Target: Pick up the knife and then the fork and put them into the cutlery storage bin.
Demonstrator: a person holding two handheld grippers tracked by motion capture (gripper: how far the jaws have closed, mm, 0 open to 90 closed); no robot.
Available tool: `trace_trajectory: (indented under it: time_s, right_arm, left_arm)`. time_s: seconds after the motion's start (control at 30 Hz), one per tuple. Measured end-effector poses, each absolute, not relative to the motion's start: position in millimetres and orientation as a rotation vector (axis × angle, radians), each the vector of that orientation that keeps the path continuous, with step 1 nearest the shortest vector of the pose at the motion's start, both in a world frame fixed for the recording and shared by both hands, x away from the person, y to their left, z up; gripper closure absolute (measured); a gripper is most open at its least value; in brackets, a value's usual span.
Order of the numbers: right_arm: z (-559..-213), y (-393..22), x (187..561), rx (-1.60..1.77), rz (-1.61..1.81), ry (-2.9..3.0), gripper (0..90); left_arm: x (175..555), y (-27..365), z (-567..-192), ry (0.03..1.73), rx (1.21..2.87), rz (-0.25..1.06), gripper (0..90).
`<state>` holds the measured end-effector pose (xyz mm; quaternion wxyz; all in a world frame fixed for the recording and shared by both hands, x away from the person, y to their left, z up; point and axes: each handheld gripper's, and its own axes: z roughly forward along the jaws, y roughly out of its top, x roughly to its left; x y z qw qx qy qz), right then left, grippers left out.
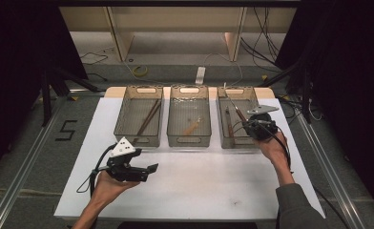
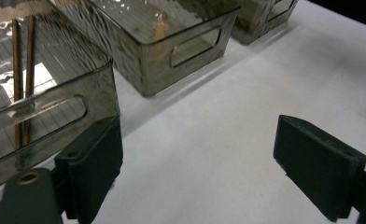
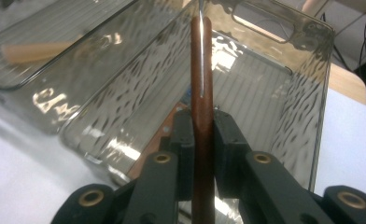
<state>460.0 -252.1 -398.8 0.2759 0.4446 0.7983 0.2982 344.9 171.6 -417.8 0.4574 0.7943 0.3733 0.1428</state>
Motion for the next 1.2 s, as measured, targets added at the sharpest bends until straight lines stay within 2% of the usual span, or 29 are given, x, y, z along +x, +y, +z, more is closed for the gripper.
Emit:
trace_trajectory:
  time_s: [0.7, 0.8, 1.2]
  right_arm:
    - [-415, -246, 487, 1.344, 0.730, 2.136, 79.5]
    - [-417, -244, 489, 1.363, 0.721, 2.149, 59.7]
    - [-403, -246, 471, 1.314, 0.879, 2.164, 45.5]
  left_arm:
    - [337, 177, -416, 0.930, 1.926, 0.339, 14.4]
    - [338, 177, -416, 0.929, 1.930, 0.338, 14.1]
    - [338, 178, -416, 0.939, 1.911, 0.332, 13.6]
